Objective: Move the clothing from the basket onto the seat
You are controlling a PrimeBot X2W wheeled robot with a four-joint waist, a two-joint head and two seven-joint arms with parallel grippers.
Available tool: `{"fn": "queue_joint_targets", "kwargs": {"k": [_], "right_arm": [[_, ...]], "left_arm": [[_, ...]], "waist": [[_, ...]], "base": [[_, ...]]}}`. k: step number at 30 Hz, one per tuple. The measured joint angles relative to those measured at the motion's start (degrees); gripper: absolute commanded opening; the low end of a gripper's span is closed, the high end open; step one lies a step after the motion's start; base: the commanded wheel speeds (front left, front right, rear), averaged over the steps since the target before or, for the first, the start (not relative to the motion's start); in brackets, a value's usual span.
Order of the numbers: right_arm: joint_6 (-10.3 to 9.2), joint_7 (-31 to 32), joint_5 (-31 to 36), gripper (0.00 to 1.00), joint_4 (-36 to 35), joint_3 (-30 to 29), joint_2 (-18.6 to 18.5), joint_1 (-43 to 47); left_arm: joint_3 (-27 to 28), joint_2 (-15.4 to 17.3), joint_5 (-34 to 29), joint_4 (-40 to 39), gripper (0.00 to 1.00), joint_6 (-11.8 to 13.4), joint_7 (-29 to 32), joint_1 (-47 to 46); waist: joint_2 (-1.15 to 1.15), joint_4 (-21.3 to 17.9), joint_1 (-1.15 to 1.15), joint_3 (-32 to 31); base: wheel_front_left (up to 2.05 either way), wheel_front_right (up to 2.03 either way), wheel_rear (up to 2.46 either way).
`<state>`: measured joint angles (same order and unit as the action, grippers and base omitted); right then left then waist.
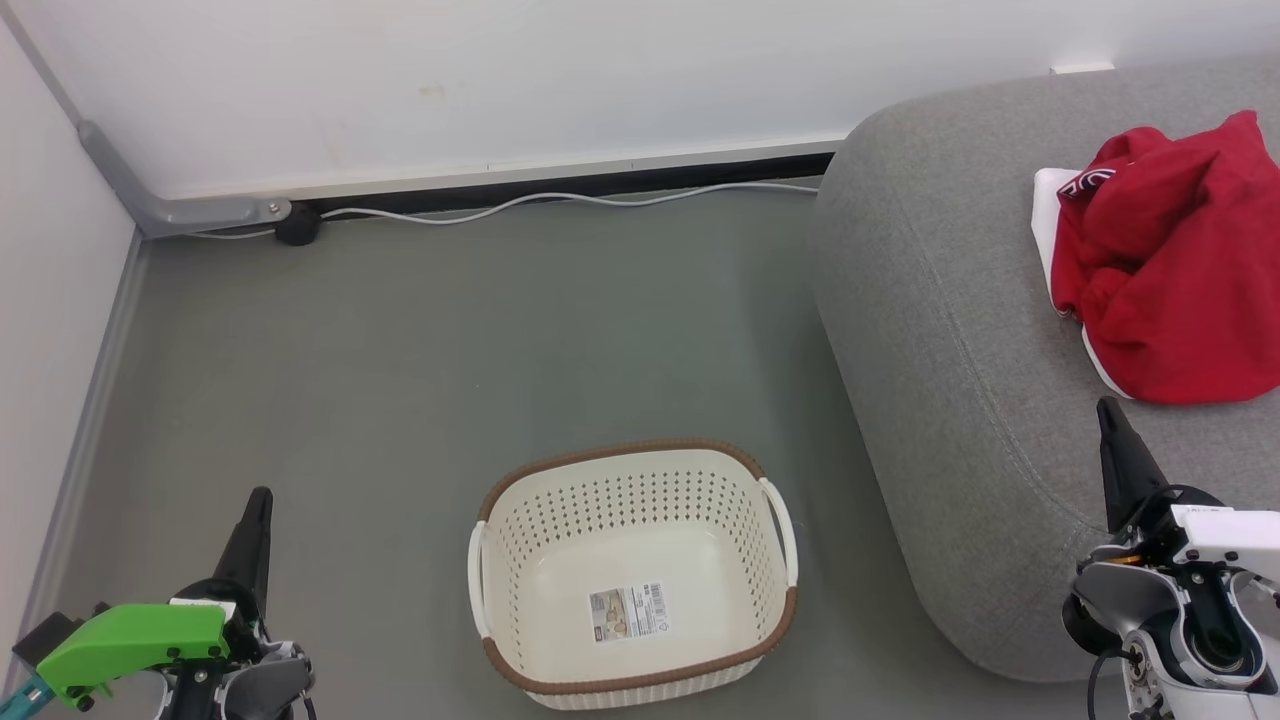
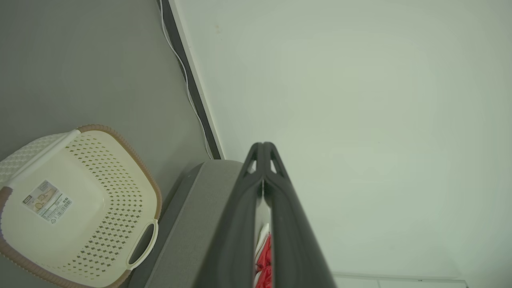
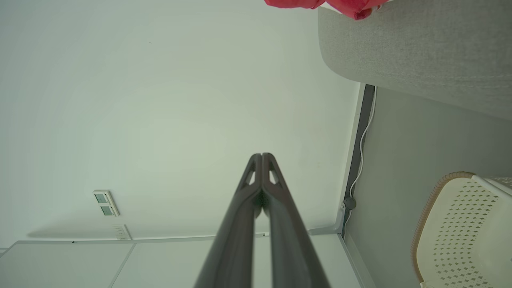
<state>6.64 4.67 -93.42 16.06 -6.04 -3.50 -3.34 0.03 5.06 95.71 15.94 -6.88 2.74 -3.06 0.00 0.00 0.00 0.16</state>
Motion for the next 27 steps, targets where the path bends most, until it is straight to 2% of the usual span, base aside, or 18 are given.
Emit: {"fn": "queue_joint_targets", "kwargs": {"k": [27], "right_arm": [[0.0,0.3,0.0,0.0,0.0,-0.1,0.0,0.0]], "left_arm": [[0.2,-0.1,0.0,-0.1,0.0,0.0,0.2,0.0]], "waist": [[0.0,0.0,0.0,0.0]], "base": [[0.0,0.0,0.0]]}}
